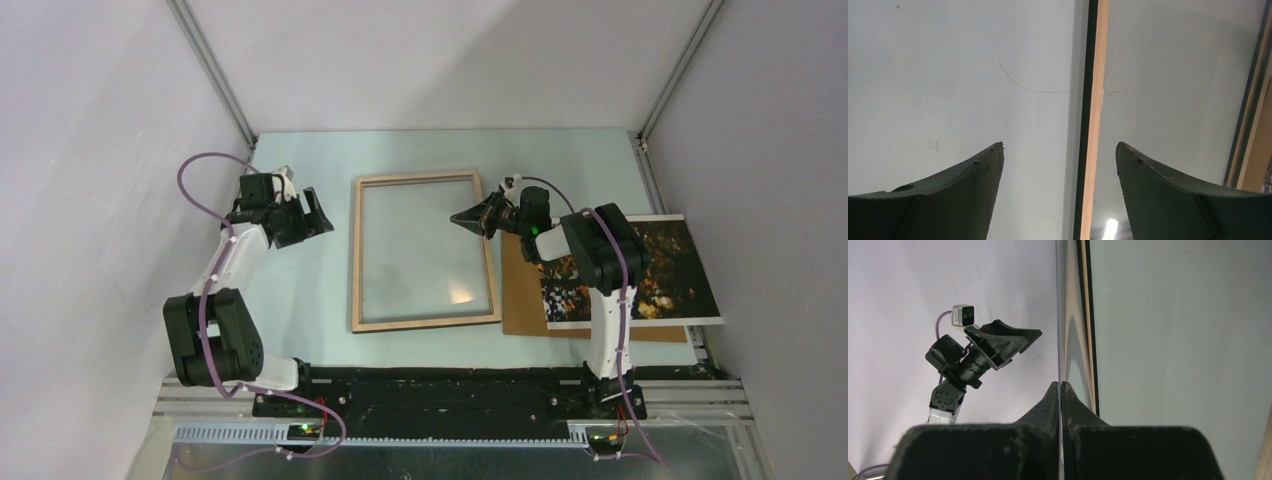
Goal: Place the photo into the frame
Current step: Place the photo frame item in the photo frame.
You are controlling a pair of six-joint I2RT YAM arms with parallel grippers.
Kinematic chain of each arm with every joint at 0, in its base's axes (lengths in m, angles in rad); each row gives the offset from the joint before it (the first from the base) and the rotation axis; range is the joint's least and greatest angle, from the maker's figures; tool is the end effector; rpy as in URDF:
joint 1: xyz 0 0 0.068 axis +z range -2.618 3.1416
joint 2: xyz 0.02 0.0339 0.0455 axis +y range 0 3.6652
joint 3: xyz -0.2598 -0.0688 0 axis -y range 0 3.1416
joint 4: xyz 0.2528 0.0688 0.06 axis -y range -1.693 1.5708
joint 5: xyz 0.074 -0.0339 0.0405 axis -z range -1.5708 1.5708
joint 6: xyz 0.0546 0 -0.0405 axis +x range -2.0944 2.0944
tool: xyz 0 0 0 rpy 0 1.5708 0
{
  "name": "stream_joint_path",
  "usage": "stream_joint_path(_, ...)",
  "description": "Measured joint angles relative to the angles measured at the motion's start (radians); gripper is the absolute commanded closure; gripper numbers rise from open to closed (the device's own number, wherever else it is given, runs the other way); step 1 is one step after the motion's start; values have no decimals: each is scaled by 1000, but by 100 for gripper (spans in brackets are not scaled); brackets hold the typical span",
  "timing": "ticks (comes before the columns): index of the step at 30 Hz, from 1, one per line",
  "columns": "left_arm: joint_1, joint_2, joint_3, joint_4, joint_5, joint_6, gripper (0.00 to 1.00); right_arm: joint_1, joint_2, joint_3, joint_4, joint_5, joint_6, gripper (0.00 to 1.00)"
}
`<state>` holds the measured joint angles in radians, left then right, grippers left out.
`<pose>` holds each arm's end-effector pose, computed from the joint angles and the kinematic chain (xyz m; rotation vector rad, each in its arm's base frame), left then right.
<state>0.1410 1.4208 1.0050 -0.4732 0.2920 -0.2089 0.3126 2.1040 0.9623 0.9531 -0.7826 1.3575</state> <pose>0.3153 0.0289 0.2251 -0.2998 2.4285 -0.3885 0.3902 0.1666 0.1112 0.4097 2.0898 1.7940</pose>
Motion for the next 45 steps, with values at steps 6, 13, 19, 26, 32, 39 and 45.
stream_joint_path(6,-4,1,-2,1,0,0,14,0,21,9,3,-4,0,100)
stream_joint_path(13,-17,10,-10,8,0,0,14,0,22,11,1,-8,-1,100)
stream_joint_path(19,-30,19,-11,11,-1,0,14,0,22,11,-16,-8,-11,100)
stream_joint_path(26,-60,21,-31,27,-4,1,14,-2,22,14,-51,-8,-27,100)
stream_joint_path(32,-108,30,-48,33,-17,8,14,-3,22,14,-82,-7,-40,100)
stream_joint_path(39,-140,46,-67,50,-19,8,17,-3,22,14,-119,-6,-59,100)
stream_joint_path(45,-158,100,-74,53,-18,7,22,-3,22,14,-152,1,-90,100)
